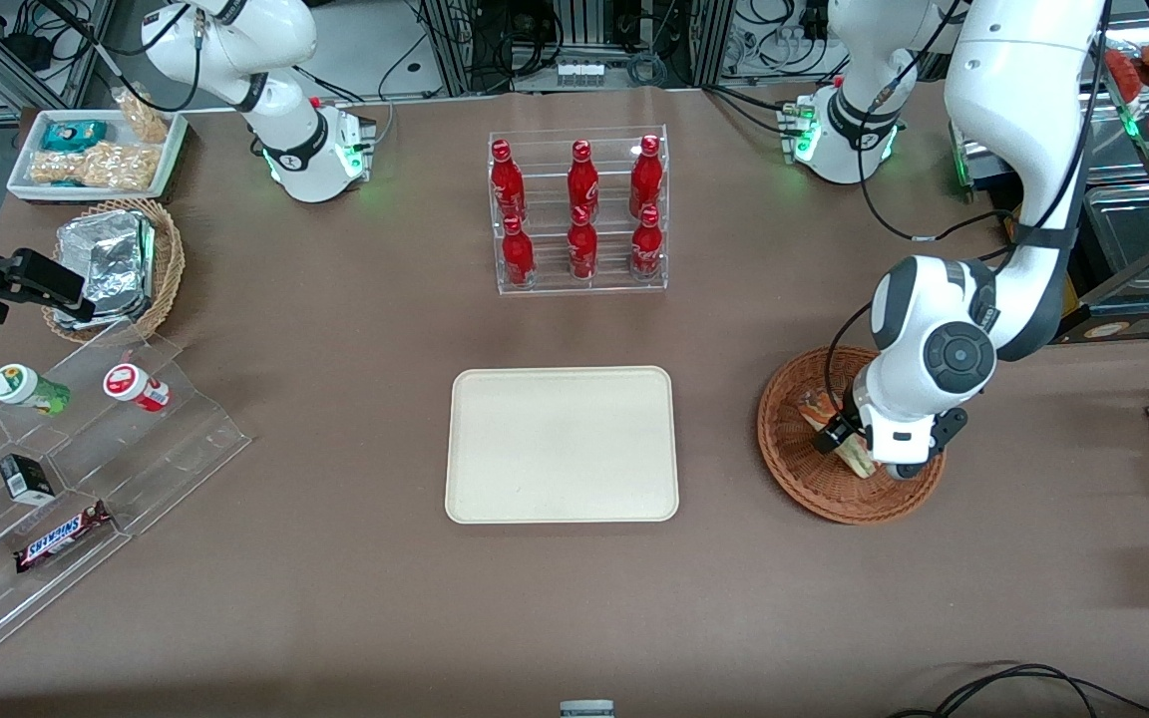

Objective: Place sandwich from basket to tray
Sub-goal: 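Close the left gripper on the wrapped sandwich and lift it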

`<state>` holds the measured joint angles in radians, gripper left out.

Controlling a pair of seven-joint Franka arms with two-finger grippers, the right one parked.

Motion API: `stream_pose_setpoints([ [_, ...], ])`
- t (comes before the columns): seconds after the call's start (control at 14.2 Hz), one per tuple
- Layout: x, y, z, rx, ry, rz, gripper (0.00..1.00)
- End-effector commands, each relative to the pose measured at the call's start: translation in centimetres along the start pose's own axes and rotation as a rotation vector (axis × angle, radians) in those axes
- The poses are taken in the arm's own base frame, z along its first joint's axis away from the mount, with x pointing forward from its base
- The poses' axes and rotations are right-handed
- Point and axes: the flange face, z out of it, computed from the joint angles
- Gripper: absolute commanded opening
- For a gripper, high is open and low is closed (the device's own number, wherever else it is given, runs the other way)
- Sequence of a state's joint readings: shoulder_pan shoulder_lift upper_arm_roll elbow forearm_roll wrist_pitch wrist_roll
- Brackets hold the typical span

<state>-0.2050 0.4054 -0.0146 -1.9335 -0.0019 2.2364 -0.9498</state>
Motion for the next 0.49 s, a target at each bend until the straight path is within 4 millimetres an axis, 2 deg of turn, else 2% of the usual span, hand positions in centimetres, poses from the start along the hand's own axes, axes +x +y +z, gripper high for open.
stream_pose_setpoints([
  [0.0, 0.2, -0.3, 0.5, 0.007, 0.012, -0.040, 0.35],
  [0.14, 0.0, -0.6, 0.8, 0.020, 0.002, -0.034, 0.16],
  [0.21, -0.1, -0.7, 0.1, 0.033, -0.006, -0.033, 0.12],
  [0.42, 0.2, -0.4, -5.6, 0.054, -0.022, -0.039, 0.12],
])
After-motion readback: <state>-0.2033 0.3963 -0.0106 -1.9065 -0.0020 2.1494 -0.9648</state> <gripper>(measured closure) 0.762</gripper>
